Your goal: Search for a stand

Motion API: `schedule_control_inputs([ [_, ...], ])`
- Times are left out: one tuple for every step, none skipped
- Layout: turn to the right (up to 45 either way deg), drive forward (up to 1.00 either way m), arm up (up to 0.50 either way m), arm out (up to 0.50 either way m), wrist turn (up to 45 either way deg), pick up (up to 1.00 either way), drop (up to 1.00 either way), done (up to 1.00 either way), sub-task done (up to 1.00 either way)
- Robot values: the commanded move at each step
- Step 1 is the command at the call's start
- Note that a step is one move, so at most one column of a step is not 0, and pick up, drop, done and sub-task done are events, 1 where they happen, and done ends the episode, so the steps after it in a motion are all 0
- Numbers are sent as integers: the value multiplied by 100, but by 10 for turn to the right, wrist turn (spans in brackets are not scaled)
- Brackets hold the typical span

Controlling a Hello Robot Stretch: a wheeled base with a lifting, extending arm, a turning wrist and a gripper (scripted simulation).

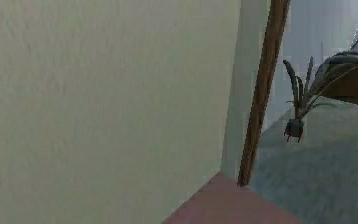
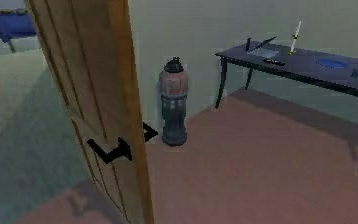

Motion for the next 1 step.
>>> schedule_control_inputs([
  [420, 0, 0, 0, 0, 0, 0, 0, 0],
])
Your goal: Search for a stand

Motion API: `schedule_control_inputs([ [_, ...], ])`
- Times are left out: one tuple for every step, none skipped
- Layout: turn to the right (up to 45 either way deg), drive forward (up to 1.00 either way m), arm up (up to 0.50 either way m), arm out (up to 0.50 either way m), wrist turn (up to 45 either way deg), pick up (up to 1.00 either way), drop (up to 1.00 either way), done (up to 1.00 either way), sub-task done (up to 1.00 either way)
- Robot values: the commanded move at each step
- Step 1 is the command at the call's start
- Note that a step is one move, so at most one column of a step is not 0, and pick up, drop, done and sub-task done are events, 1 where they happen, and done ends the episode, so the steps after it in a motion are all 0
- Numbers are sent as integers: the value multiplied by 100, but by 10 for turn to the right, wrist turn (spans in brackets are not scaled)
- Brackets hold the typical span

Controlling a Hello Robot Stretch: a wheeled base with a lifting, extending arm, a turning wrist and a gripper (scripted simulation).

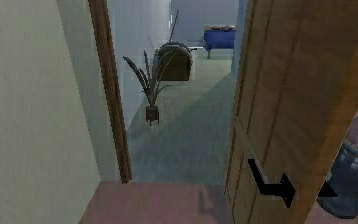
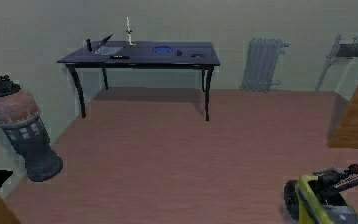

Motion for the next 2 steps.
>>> schedule_control_inputs([
  [0, 20, 0, 0, 0, 0, 0, 0, 0],
  [-360, 0, 0, 0, 0, 0, 0, 0, 0],
])
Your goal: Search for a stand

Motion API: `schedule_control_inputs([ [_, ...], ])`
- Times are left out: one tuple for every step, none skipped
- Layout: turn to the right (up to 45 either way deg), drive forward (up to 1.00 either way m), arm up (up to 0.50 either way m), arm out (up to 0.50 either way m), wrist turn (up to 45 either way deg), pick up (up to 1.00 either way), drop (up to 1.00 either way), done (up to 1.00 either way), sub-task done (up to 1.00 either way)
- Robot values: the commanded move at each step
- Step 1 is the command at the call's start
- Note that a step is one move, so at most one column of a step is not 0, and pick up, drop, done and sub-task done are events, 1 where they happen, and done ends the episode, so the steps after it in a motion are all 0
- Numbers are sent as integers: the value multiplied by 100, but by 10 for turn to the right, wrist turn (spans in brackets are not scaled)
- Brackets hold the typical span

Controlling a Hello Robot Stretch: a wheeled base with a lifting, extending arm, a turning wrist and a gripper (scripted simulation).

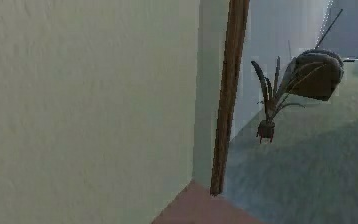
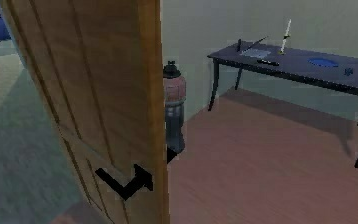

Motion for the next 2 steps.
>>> schedule_control_inputs([
  [0, 15, 0, 0, 0, 0, 0, 0, 0],
  [330, 0, 0, 0, 0, 0, 0, 0, 0],
])
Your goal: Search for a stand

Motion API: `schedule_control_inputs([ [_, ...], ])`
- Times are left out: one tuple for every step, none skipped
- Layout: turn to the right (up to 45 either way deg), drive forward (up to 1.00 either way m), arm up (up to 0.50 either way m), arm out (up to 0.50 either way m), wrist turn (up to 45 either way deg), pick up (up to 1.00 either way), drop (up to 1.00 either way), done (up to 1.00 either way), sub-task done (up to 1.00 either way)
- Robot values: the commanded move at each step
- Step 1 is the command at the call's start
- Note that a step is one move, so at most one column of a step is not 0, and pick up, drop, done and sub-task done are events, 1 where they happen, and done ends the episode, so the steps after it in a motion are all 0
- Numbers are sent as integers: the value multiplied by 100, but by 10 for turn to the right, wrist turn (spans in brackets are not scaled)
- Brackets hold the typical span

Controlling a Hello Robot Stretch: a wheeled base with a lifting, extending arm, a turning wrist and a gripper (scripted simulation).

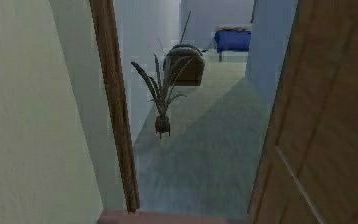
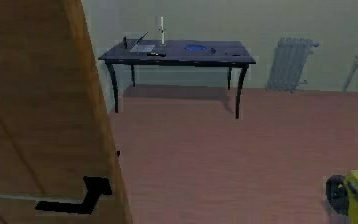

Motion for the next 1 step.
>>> schedule_control_inputs([
  [0, 50, 0, 0, 0, 0, 0, 0, 0],
])
